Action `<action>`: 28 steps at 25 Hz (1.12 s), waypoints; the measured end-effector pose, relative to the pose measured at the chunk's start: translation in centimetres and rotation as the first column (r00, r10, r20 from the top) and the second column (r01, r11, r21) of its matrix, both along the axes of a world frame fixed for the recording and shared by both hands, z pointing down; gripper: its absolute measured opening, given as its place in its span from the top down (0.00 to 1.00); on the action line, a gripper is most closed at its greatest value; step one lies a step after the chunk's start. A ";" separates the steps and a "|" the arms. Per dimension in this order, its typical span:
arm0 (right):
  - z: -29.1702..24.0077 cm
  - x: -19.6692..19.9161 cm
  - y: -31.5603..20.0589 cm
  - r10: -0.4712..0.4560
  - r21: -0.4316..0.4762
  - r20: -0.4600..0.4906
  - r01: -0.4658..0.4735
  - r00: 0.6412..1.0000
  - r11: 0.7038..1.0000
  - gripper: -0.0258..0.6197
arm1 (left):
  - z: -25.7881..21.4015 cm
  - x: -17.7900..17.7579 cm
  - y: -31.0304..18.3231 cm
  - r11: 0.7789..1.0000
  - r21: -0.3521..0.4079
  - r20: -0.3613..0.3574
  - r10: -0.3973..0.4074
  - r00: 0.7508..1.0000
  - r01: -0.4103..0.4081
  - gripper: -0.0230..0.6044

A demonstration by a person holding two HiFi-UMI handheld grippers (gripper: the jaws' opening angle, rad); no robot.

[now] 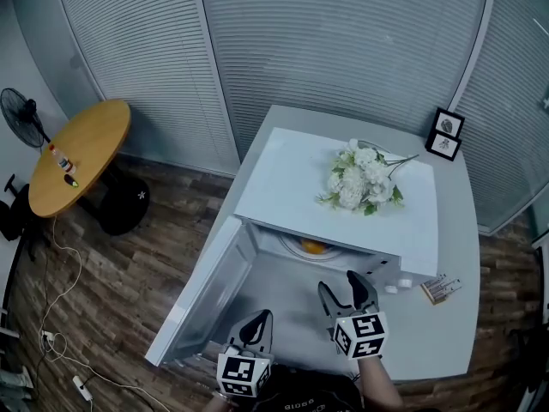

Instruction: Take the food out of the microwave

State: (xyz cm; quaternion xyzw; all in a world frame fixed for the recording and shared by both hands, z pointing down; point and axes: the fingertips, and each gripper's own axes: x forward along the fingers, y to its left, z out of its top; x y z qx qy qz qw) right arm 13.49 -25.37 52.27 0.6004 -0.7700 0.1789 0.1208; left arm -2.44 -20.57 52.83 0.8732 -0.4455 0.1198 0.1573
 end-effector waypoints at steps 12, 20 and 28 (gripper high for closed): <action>0.9 -1.6 -4.5 0.010 -0.039 -0.059 -0.013 0.998 0.999 0.44 | 0.9 -0.3 0.9 1.000 -0.009 0.040 -0.003 0.999 0.004 0.95; 1.4 -1.4 -7.8 0.045 -0.065 -0.081 -0.051 0.996 0.997 0.41 | 1.4 -1.5 1.1 0.999 -0.031 0.041 -0.040 0.998 0.041 0.95; 3.5 -1.3 -10.2 0.069 -0.117 -0.078 -0.078 0.995 0.990 0.40 | 2.1 -2.3 1.1 0.998 -0.044 0.067 -0.052 0.996 0.055 0.95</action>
